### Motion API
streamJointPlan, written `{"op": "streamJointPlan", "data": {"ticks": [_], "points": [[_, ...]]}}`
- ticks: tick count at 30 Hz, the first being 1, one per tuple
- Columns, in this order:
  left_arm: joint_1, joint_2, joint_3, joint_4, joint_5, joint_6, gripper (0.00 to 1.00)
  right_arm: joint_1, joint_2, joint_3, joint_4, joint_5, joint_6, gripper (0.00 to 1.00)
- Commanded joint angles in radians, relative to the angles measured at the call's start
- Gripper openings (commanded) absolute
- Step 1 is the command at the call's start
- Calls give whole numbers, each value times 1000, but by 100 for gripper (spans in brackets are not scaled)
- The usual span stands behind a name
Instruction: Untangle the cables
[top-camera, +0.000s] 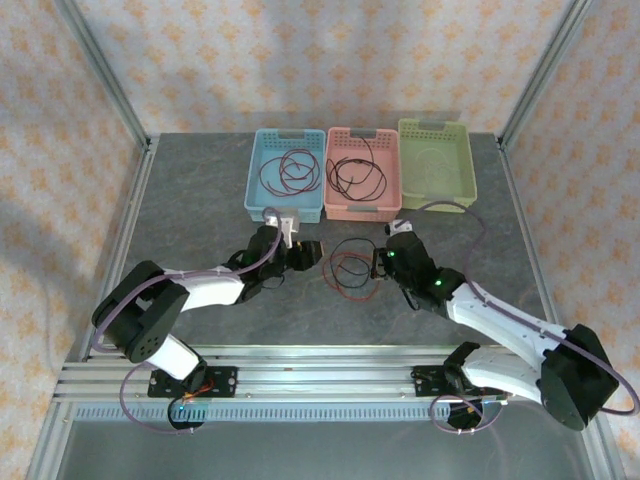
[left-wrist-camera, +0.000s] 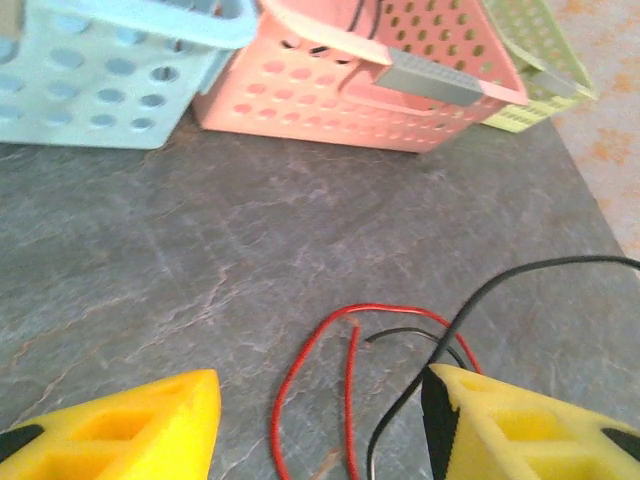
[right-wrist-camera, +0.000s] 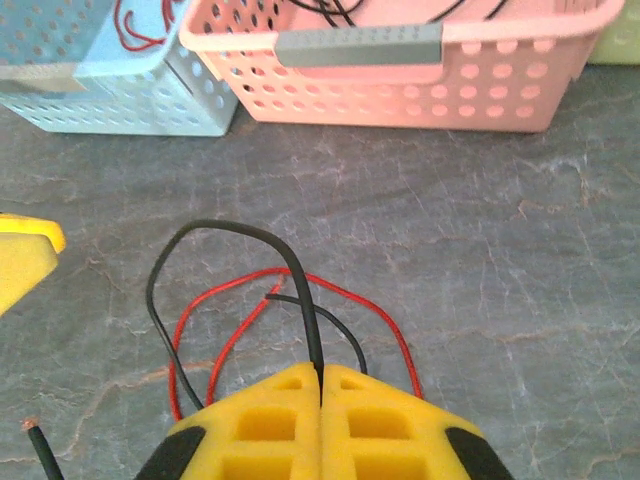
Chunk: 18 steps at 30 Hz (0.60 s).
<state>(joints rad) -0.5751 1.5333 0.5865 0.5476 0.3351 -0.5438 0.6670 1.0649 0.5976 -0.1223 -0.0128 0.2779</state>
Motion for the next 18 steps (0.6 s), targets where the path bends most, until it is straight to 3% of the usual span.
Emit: {"op": "streamJointPlan", "data": {"ticks": [1,14,18], "points": [[1,-24,52,30,127,87,57,1,-30,60,-18,-16,-30,0],[1,117,148,93,229,105,57,2,-82,84,-28,-88,-45,0],[0,166,179,116,266,90,47,2,-86,87,-30,-87,-45,0]]}}
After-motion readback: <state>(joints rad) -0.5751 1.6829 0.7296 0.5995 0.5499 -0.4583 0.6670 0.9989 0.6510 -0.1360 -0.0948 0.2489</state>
